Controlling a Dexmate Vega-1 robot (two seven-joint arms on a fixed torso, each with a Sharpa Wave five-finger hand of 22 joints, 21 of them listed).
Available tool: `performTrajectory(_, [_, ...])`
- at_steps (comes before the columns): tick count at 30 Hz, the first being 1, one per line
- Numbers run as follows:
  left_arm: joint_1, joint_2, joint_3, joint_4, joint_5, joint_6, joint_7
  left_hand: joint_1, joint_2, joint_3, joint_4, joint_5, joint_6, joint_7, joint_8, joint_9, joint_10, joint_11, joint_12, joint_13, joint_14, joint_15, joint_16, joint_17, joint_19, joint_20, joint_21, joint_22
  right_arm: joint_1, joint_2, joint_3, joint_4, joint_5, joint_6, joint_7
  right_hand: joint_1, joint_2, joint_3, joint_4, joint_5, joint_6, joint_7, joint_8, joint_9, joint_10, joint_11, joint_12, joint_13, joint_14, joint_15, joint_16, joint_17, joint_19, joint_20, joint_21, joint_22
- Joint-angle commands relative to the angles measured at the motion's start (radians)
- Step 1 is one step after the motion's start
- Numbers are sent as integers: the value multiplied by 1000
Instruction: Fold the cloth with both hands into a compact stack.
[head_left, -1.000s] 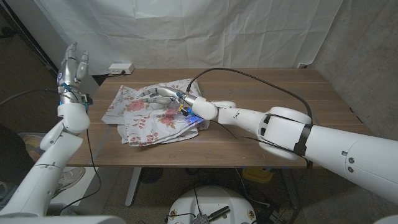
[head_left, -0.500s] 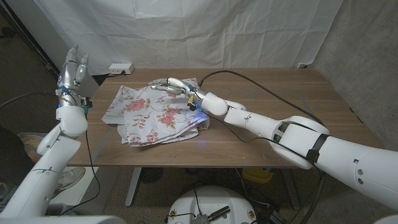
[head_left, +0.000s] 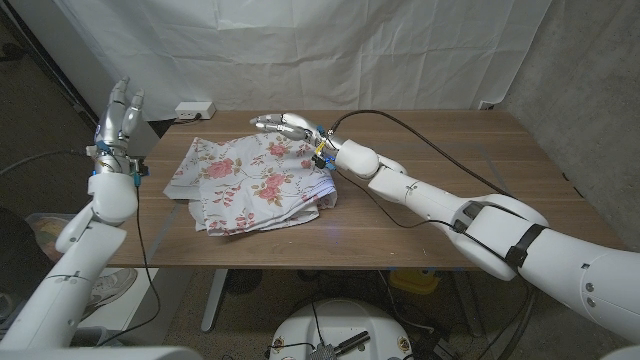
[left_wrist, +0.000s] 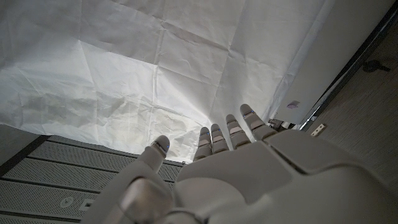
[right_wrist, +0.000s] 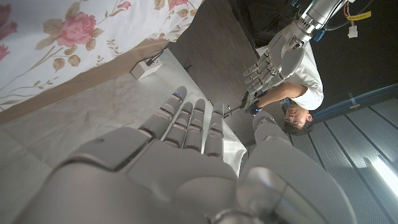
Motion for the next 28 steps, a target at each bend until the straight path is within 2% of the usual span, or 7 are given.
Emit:
performTrajectory(1, [12, 10, -16, 16, -29, -29, -29, 0, 53, 4, 4, 4, 7, -2, 2, 0, -3, 1, -1, 1, 0, 3, -1, 2, -1, 7, -2, 5, -29, -37, 75, -78, 74, -39, 67, 4, -7, 2, -8, 3, -2, 5, 5, 2, 5, 10, 4, 2, 2, 10, -1, -1, 1, 9, 0, 3])
performTrajectory(6, [16, 16, -22, 23, -38, -45, -41, 0, 54, 4, 5, 4, 7, -3, 2, 0, -2, 1, -1, 1, 0, 2, -1, 2, -3, 7, -4, 5, -37, -44, 99, -98, 125, -72, 109, 0, -10, 0, -7, 2, -2, 6, 4, 2, 5, 10, 3, 2, 8, 15, 1, 0, 5, 15, 1, 3])
performTrajectory(14, [21, 23, -28, 33, -45, -57, -54, -1, 55, 4, 6, 4, 6, -3, 2, 0, -2, 2, 0, 1, 0, 1, 0, 2, -1, 5, -4, 5, -54, -44, 137, -104, 189, -111, 144, -19, -10, -3, -3, 1, -7, 6, 1, 2, 15, 14, 4, 2, 46, 33, 13, 3, 50, 52, 15, 4])
performTrajectory(25, [8, 24, -29, 47, -44, -80, -45, -2, 55, 4, 6, 5, 6, -1, 2, 0, -2, 2, -1, 1, -1, 2, 0, 2, -2, 6, -6, 5, -69, -38, 198, -97, 272, -117, 189, -29, -9, -4, 0, 0, -7, 11, 0, 2, 25, 21, 6, 3, 54, 44, 14, 5, 55, 56, 15, 4])
performTrajectory(28, [16, 20, -33, 36, -40, -72, -39, -2, 55, 4, 6, 5, 6, -3, 2, 0, -2, 2, 0, 1, -1, 1, 0, 2, -2, 6, -7, 5, -65, -53, 202, -110, 247, -110, 170, -34, -9, -4, 2, -1, -6, 12, 1, 2, 25, 21, 5, 3, 58, 48, 14, 6, 61, 66, 16, 4])
